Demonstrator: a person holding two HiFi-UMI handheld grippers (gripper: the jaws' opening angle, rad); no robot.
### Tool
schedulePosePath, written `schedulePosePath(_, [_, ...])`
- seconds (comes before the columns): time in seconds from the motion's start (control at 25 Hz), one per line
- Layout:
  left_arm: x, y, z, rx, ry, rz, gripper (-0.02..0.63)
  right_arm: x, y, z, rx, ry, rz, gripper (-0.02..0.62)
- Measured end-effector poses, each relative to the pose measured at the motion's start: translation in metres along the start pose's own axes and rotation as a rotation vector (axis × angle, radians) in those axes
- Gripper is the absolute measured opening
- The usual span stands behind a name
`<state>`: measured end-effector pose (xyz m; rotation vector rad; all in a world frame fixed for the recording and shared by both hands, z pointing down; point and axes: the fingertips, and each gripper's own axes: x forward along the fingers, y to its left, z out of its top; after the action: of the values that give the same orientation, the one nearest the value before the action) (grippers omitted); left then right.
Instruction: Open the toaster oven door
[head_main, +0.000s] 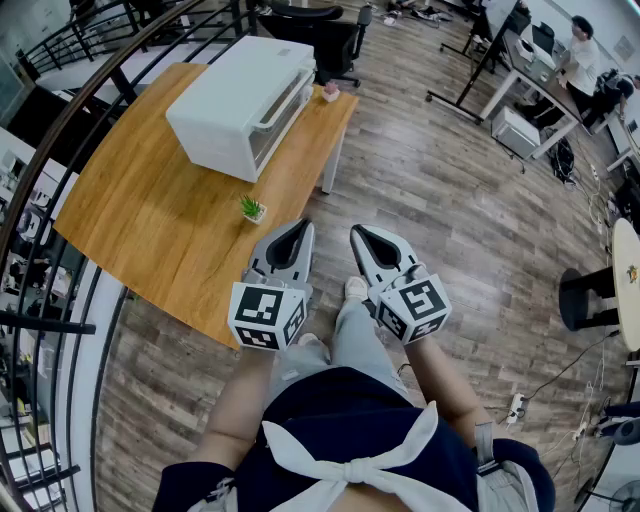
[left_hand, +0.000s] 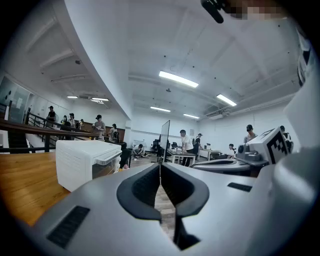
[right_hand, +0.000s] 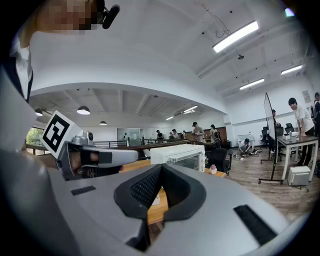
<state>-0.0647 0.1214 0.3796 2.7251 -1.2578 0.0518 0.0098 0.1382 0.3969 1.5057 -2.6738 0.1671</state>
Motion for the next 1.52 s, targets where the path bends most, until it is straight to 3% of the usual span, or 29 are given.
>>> schedulePosePath(0.56, [0.023, 0.013, 0.005, -0.024, 0.012, 0.004, 0.025, 0.019, -0.026, 0.003, 0.011, 0.01, -0.006, 0.003])
schedulePosePath(1.24, [0.079, 0.071, 0.021, -0.019, 0.016, 0.024, 0.025, 0.095, -0.069, 0.025, -0.015, -0.007, 0.013, 0.006])
schedulePosePath(1.52, [0.101, 0.098, 0.026, -0.008, 0.017, 0.044, 0.025, 0.13, -0.089, 0.032, -0.031, -0.01, 0.033, 0.05])
